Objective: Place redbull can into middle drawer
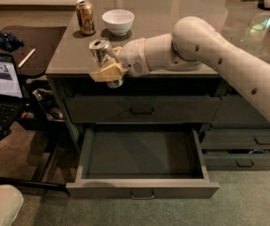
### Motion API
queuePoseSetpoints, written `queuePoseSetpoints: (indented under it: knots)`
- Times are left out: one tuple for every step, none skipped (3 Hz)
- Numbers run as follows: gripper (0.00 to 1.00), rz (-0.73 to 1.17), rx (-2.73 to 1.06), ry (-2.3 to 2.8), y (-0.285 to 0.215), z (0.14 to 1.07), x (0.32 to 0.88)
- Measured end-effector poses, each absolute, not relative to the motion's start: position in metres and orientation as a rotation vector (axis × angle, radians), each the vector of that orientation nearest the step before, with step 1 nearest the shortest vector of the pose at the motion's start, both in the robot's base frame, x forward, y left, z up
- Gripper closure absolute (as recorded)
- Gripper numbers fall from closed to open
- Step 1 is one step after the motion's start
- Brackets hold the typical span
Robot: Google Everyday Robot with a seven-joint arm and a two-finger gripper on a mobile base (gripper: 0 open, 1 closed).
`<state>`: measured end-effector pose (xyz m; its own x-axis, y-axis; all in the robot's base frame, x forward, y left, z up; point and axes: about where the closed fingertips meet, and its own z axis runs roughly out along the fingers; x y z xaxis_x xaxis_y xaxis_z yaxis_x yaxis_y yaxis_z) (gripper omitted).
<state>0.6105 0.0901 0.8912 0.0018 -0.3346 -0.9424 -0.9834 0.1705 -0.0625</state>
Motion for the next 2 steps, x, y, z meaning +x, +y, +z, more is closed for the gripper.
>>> queuePoseSetpoints:
  knots:
    - [1.0,0.896,-1.311,1.667,0.074,0.837,0.592]
    - [1.0,0.958,-1.301,1.803,0.068,0.768,0.57]
